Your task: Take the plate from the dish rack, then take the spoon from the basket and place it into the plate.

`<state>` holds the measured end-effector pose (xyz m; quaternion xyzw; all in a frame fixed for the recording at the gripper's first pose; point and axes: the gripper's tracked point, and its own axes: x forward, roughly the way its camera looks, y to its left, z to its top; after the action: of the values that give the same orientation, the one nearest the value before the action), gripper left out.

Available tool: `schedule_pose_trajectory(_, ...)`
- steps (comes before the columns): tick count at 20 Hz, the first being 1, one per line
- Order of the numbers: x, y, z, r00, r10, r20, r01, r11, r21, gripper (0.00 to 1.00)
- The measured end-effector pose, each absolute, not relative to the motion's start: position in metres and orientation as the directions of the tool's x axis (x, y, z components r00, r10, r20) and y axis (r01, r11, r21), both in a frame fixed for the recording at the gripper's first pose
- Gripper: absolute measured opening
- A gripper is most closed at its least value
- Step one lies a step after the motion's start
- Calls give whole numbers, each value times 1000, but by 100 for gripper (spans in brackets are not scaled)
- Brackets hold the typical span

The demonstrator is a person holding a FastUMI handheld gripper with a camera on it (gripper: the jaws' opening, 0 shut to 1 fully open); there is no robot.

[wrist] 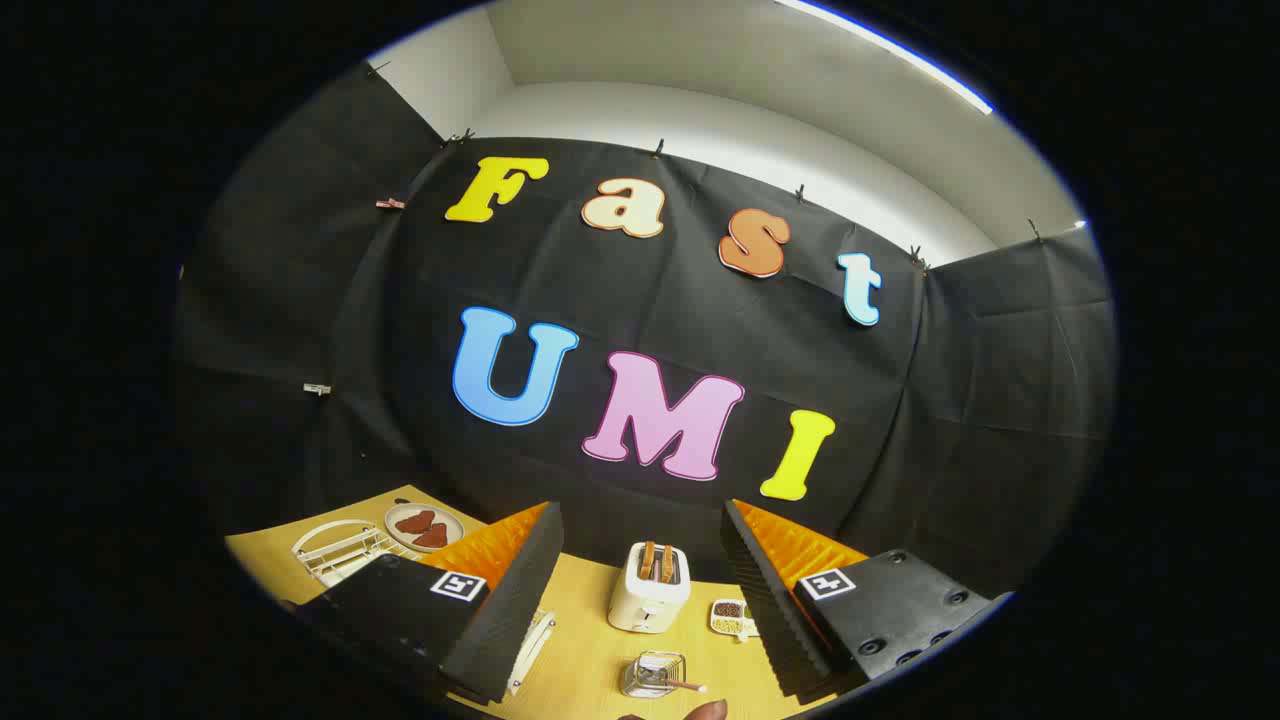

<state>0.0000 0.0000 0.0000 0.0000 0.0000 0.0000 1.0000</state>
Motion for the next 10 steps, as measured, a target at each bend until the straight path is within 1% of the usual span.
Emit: schedule_pose_trajectory(10,2,9,-6,1000,-7,-23,7,999,32,97)
